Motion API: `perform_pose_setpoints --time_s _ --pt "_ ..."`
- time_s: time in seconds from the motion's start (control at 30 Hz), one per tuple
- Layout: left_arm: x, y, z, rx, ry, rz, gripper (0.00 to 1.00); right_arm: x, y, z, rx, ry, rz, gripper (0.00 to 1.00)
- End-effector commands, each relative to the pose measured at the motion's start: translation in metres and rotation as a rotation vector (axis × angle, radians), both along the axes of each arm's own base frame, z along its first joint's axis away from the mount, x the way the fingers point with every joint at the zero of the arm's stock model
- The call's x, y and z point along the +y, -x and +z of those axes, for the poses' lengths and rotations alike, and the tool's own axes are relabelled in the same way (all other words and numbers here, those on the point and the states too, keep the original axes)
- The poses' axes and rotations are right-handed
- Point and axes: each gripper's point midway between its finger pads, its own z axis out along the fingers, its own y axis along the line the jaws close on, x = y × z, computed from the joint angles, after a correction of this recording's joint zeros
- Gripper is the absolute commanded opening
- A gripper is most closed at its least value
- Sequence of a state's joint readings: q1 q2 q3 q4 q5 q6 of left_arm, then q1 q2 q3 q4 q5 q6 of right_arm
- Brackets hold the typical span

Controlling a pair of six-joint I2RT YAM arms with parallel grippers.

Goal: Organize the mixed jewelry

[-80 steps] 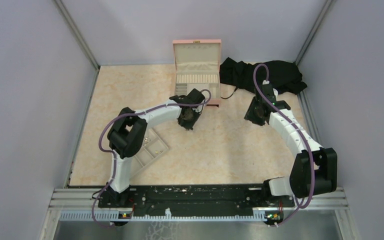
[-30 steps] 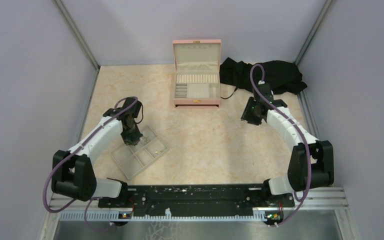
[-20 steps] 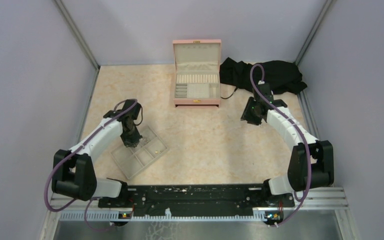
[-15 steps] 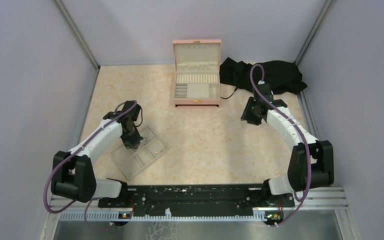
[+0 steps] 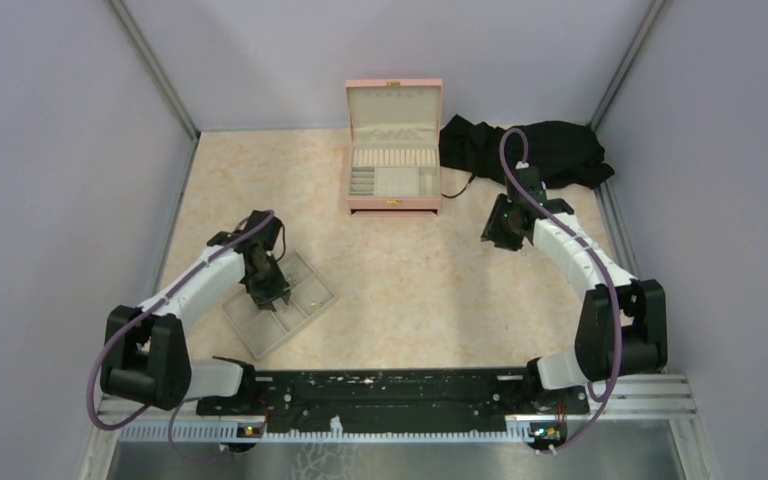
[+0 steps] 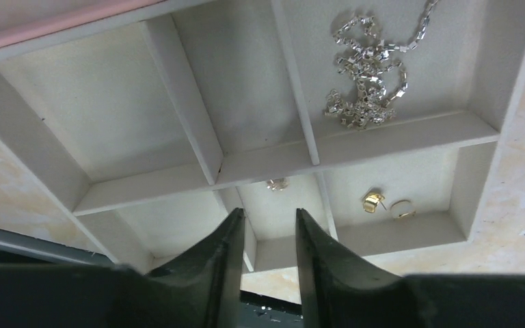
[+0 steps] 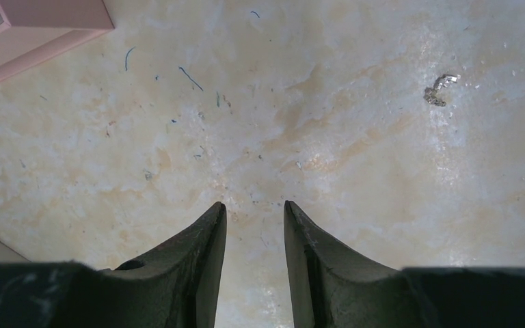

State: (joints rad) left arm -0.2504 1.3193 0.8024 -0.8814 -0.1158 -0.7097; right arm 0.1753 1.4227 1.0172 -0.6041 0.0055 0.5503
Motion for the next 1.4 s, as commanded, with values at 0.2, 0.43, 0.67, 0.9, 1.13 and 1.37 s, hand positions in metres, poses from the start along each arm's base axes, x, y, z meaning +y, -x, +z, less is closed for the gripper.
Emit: perform_pose_setpoints --time_s 0.2,0.43,0.67,0.9,1.13,1.37 --pt "-0.03 -0.032 0.052 -0.2 0.063 -0.032 0.46 -0.02 -0.014 0.028 -0.09 0.086 -0.049 0.39" --pt "-0.138 -0.062 0.093 -0.341 0.062 -0.369 0.51 -0.088 -0.003 0.013 -0.04 0.157 -0.255 0.39" --pt "-0.221 -0.077 0.103 -0.398 0.114 -0.601 0.57 -0.12 -0.01 -0.013 0.061 0.247 -0.352 0.39" --pt "-0.228 -0.08 0.098 -0.396 0.109 -0.65 0.57 -0.121 -0.021 -0.037 0.113 0.251 -0.316 0.4" --pt "-0.221 -0.081 0.097 -0.397 0.075 -0.644 0.57 -0.105 -0.031 -0.054 0.112 0.173 -0.24 0.4" --pt "-0.22 -0.078 0.096 -0.389 0.08 -0.644 0.57 -0.102 -0.038 -0.069 0.153 0.165 -0.211 0.36"
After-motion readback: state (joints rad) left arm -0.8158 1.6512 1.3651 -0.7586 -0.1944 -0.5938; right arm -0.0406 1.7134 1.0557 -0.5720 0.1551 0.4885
